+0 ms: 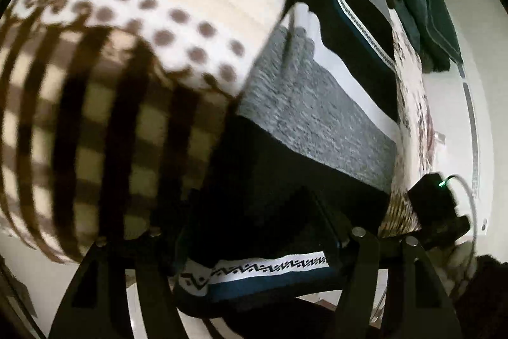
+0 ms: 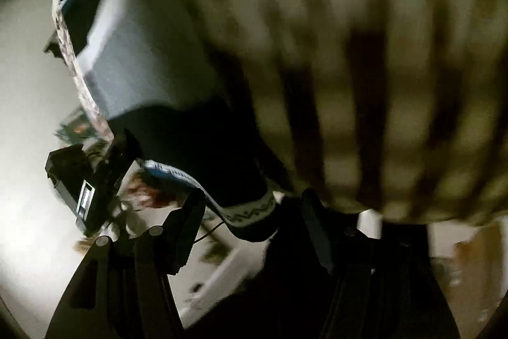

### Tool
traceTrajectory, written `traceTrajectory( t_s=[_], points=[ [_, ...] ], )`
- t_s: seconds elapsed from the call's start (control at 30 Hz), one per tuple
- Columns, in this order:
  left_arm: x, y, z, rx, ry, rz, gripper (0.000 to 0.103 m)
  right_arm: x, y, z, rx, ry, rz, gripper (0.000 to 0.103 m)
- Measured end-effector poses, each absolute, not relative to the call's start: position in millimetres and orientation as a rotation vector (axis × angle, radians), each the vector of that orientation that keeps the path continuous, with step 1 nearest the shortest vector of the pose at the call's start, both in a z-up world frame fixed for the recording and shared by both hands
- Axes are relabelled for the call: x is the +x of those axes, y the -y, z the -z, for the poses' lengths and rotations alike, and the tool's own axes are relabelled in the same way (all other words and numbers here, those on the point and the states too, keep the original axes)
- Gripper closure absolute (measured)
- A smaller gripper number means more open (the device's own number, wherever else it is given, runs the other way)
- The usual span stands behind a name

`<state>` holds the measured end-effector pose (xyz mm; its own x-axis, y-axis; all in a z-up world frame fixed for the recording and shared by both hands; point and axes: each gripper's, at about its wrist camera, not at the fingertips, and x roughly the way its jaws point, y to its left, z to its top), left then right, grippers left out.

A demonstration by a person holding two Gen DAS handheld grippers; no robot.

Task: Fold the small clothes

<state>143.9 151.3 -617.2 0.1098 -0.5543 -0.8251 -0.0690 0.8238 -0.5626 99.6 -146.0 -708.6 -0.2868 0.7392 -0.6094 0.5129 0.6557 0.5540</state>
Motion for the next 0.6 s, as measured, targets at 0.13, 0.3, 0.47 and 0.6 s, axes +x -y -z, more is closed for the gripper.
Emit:
traceTrajectory(
  t_s=[0.13,0.3,0.47,0.6],
  points=[
    [142,-154,618,-0.588,-1.418,0.392,0.038,88,131,727,1.103,-1.868,-0.343,0.038],
    [133,-151,618,-0.63,-1.425,0.45,0.04,81,119,728,1.136,-1.834,-0.318,0.062],
    [131,-146,610,-0.613,-1.456,0.451,0.093,77,120,704,1.16,-1.797,-0.323,0.089],
    [130,-152,588,-0.673,-1.435,0.441,0.094,77,125,669,1.174,-1.757,-0.383,0.089]
  ],
)
